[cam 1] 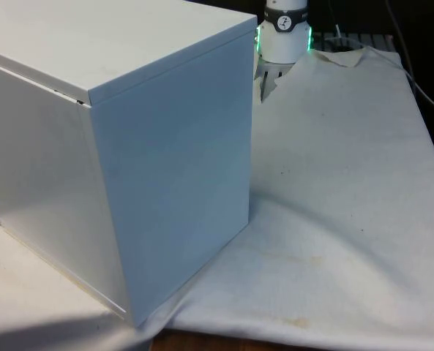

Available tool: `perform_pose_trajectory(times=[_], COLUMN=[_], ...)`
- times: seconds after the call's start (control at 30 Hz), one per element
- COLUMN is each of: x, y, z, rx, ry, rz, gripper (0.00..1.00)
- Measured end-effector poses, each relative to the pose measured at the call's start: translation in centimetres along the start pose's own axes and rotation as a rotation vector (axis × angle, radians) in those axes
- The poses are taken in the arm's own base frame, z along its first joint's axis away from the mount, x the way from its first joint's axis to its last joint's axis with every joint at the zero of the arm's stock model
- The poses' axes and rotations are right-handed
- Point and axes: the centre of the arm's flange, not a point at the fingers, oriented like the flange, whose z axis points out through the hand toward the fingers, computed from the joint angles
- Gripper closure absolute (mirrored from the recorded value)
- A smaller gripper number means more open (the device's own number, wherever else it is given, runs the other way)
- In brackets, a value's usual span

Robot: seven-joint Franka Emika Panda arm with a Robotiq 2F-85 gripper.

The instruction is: Open the drawer, then close it.

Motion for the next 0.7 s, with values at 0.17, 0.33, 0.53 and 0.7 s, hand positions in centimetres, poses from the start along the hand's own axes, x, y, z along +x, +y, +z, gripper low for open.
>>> perform_pose_trajectory(times=[0.17,0.33,0.53,0.7], x=[-0.23,-0.41,-0.58,-0.66], y=[0.35,0.34,0.29,0.37], z=[-0.06,0.08,0.12,0.22], rx=[0.001,0.005,0.008,0.009], ry=[0.004,0.003,0.003,0.001], rz=[-0.03,-0.062,-0.092,-0.126], gripper=[0.0,0.0,0.0,0.0])
